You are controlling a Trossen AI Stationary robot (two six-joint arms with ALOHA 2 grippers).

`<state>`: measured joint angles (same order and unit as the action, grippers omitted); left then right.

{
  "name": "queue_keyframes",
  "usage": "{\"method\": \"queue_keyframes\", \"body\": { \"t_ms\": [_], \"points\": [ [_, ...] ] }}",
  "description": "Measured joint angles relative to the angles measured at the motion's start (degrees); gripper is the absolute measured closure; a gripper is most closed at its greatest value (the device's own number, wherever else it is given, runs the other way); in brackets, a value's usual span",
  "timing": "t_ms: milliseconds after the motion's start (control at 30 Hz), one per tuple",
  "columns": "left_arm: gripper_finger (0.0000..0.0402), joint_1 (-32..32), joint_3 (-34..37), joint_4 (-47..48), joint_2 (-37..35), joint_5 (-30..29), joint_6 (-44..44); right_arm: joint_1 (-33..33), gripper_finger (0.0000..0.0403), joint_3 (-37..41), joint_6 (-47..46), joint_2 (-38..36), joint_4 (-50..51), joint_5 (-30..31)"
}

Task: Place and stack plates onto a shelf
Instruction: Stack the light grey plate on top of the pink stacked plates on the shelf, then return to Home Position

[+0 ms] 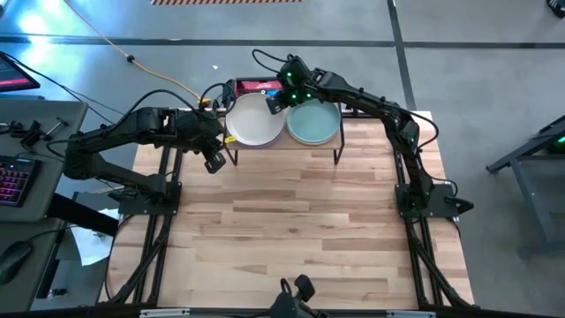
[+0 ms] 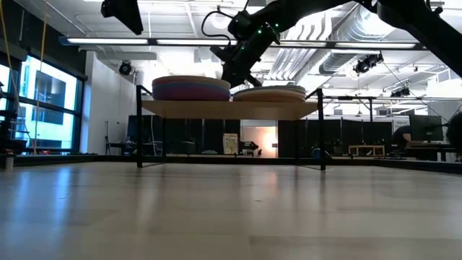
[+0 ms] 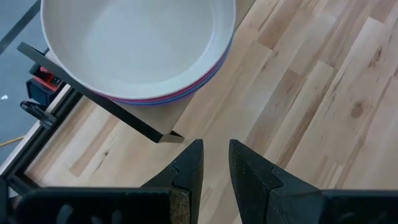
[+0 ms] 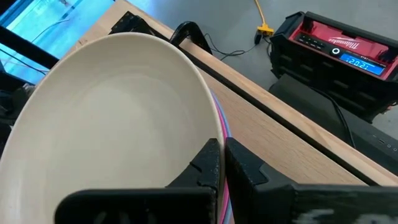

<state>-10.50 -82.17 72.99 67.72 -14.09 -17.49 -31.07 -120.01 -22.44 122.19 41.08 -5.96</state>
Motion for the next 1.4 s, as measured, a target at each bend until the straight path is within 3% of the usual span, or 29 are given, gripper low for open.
{"method": "queue_keyframes", "body": {
  "t_ms": [767, 967, 1400],
  "points": [
    [0.0335, -0.01, 0.0, -0.01, 0.0, -0.02, -0.33, -0.04, 0.0402, -0.04, 0.43, 0.0, -0.15, 1.37],
    [0.0335, 0.0, 0.0, -0.02, 0.0, -0.02, -0.33, -0.28, 0.04, -0.04, -1.24, 0.0, -0.55, -1.19],
    [0.0335, -0.01, 0.0, 0.0, 0.0, -0.02, -0.32, -1.05, 0.0296, -0.06, 1.05, -0.48, -1.93, -1.07]
  ]
}}
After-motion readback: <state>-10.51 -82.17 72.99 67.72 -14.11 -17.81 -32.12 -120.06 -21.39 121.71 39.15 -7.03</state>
